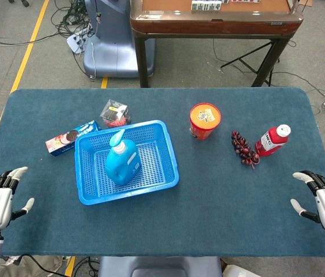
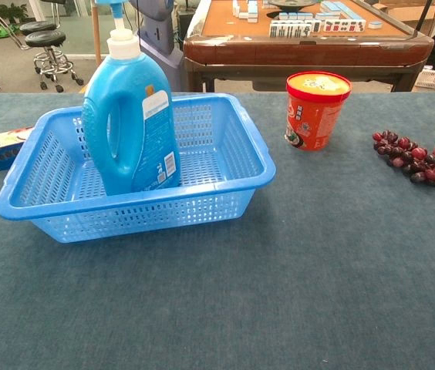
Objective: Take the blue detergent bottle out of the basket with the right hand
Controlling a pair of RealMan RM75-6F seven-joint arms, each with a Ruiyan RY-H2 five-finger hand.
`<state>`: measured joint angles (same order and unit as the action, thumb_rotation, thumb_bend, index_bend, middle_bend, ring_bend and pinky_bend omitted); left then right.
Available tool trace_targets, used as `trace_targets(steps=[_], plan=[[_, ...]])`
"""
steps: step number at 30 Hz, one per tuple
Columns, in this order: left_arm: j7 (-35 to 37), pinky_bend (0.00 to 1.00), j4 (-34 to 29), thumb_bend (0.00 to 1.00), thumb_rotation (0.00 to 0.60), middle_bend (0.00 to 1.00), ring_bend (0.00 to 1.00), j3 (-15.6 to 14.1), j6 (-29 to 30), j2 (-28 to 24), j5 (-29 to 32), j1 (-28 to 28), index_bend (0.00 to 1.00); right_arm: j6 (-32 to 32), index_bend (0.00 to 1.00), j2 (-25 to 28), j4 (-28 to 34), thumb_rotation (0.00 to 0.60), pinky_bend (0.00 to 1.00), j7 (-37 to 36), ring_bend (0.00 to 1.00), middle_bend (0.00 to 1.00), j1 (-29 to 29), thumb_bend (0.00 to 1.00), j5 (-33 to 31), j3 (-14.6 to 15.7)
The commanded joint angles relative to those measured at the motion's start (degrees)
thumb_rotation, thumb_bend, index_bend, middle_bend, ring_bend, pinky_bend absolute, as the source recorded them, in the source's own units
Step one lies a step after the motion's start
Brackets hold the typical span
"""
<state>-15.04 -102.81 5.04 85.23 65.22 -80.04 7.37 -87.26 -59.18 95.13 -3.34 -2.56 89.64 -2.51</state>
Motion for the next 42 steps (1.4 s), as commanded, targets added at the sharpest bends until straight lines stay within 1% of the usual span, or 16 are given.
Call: trace_targets(steps=[1, 12, 18, 24, 27, 30, 33, 36, 42], plan=[[-0.06, 0.15, -0.05, 0.29, 0.6, 0.19, 0.16, -0.04, 0.09, -0.01, -0.02, -0.08, 0.18, 0.07, 0.26, -0.05, -0.16, 0.6, 0.38, -0.18, 0.28, 0.27, -0.06, 0.22, 0.14, 0.09], [0.45, 0.15, -0.1, 0.29, 0.6, 0.19, 0.16, -0.15, 0.74, -0.07, -0.4, -0.52, 0.18, 0.4, 0.26, 0.62, 0.15, 0.6, 0.38, -1.31, 0.28, 0.27, -0.93, 0.22, 1.2, -0.14], [0.82, 0.15, 0.01, 0.29, 0.6, 0.19, 0.16, -0.15, 0.9, -0.22, -0.44, -0.71, 0.18, 3.56, 0.26, 2.04, 1.9, 0.6, 0.38, -2.51, 0.28, 0.27, -4.01, 0.22, 3.2, -0.57], [1.45, 0.15, 0.17, 0.29, 0.6, 0.19, 0.16, -0.26, 1.28, -0.44, -0.5, -1.13, 0.18, 9.65, 0.26, 3.93, 4.82, 0.6, 0.38, -7.42, 0.28, 0.27, -10.67, 0.22, 5.95, -2.43], [1.75, 0.15, -0.05, 0.29, 0.6, 0.19, 0.16, -0.19, 1.73, -0.79, -0.57, -1.42, 0.18, 15.12, 0.26, 4.73, 6.31, 0.6, 0.38, -10.25, 0.28, 0.27, -15.66, 0.22, 6.49, -3.79], [2.1, 0.15, -0.22, 0.29, 0.6, 0.19, 0.16, -0.12, 2.2, -0.93, -0.76, -1.65, 0.18, 20.27, 0.26, 4.46, 6.69, 0.6, 0.38, -12.92, 0.28, 0.26, -20.45, 0.22, 5.83, -5.49], [2.32, 0.15, -0.29, 0.29, 0.6, 0.19, 0.16, -0.27, 2.54, -0.97, -1.33, -1.84, 0.18, 25.33, 0.26, 2.81, 5.75, 0.6, 0.38, -15.39, 0.28, 0.26, -25.85, 0.21, 4.49, -7.84], [2.4, 0.15, -0.44, 0.29, 0.6, 0.19, 0.16, -0.5, 2.81, -1.08, -1.59, -2.15, 0.18, 29.41, 0.26, -0.38, 4.03, 0.6, 0.38, -17.43, 0.28, 0.26, -30.87, 0.18, 2.44, -10.12], [3.06, 0.15, -0.41, 0.29, 0.6, 0.19, 0.16, -0.35, 3.61, -1.47, -1.31, -2.82, 0.18, 35.9, 0.26, -5.94, 0.27, 0.6, 0.38, -18.55, 0.26, 0.25, -38.31, 0.1, -1.46, -12.8]])
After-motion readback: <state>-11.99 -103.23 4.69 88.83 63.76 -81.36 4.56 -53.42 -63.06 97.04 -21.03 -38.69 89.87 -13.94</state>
